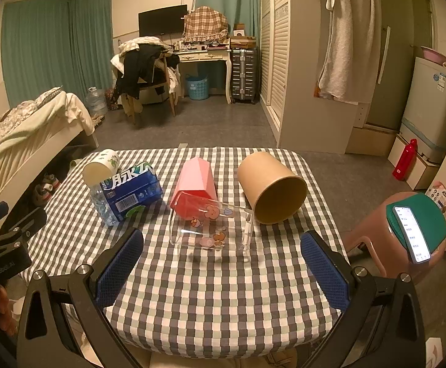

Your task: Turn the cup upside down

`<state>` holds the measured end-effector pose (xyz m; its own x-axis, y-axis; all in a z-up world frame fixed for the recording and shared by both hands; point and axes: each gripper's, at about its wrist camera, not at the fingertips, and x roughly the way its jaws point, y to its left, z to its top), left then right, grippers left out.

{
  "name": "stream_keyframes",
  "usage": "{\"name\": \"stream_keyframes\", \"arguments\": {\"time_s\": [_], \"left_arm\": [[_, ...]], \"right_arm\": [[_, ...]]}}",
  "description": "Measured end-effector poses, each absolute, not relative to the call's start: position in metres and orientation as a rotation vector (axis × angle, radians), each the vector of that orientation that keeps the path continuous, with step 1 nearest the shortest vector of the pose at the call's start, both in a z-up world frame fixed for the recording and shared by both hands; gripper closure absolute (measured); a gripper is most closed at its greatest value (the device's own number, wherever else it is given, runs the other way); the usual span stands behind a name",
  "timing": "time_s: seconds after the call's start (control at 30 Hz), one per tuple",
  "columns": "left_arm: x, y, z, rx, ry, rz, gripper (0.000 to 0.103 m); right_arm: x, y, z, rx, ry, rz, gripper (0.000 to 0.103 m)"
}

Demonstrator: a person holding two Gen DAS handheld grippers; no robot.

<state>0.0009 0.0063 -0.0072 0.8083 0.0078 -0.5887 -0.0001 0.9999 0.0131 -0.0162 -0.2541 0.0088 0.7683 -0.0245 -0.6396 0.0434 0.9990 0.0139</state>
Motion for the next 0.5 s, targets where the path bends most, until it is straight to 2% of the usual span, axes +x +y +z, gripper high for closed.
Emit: {"name": "stream_keyframes", "arguments": {"time_s": [0.5], "left_arm": [[0.0007, 0.0055, -0.0075, 0.015, 0.631, 0.005, 0.0]], "right_arm": [[-0.0194, -0.2563, 0.0125, 0.036, 0.698, -0.05, 0.0]]}}
